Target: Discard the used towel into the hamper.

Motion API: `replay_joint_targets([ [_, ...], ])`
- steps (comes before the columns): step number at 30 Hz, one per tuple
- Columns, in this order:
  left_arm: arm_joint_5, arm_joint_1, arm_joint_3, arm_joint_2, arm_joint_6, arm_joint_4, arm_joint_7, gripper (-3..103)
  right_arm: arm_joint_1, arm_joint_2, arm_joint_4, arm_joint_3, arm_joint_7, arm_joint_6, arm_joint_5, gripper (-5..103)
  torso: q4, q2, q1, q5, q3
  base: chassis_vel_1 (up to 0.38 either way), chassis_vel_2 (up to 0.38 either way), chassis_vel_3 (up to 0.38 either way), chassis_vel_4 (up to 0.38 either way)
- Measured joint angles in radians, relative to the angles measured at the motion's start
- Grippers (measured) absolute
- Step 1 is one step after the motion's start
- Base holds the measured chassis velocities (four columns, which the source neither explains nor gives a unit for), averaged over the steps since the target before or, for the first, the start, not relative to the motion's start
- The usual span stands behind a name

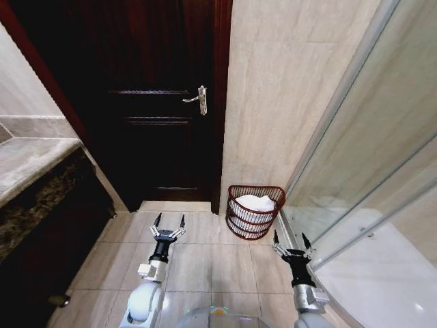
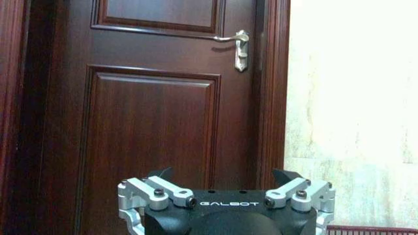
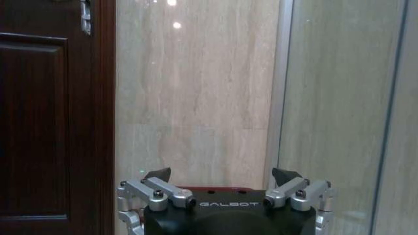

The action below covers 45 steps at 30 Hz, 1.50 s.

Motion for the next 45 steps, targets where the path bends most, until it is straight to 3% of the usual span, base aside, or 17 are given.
replay_joint_targets([
  [9, -0.014, -0.001, 0.001, 0.001, -0.033, 0.016, 0.001, 100, -0.007, 0.001, -0.004, 0.000, 0.001, 0.012, 0.002, 100, 0.0000, 0.000, 0.000, 0.0000, 0.000, 0.061, -0.061, -0.069, 0.058],
  [17, -0.048, 0.002, -0.005, 0.014, -0.098, 0.023, 0.024, 100, -0.031, -0.001, -0.015, 0.011, 0.003, 0.050, 0.023, 100, 0.0000, 0.000, 0.000, 0.0002, 0.000, 0.067, -0.069, -0.065, 0.077],
  [45, -0.035, 0.027, -0.011, 0.007, -0.105, 0.017, 0.025, 100, -0.036, -0.008, -0.045, 0.019, 0.032, 0.088, 0.039, 100, 0.0000, 0.000, 0.000, 0.0000, 0.000, 0.058, -0.053, -0.053, 0.055],
])
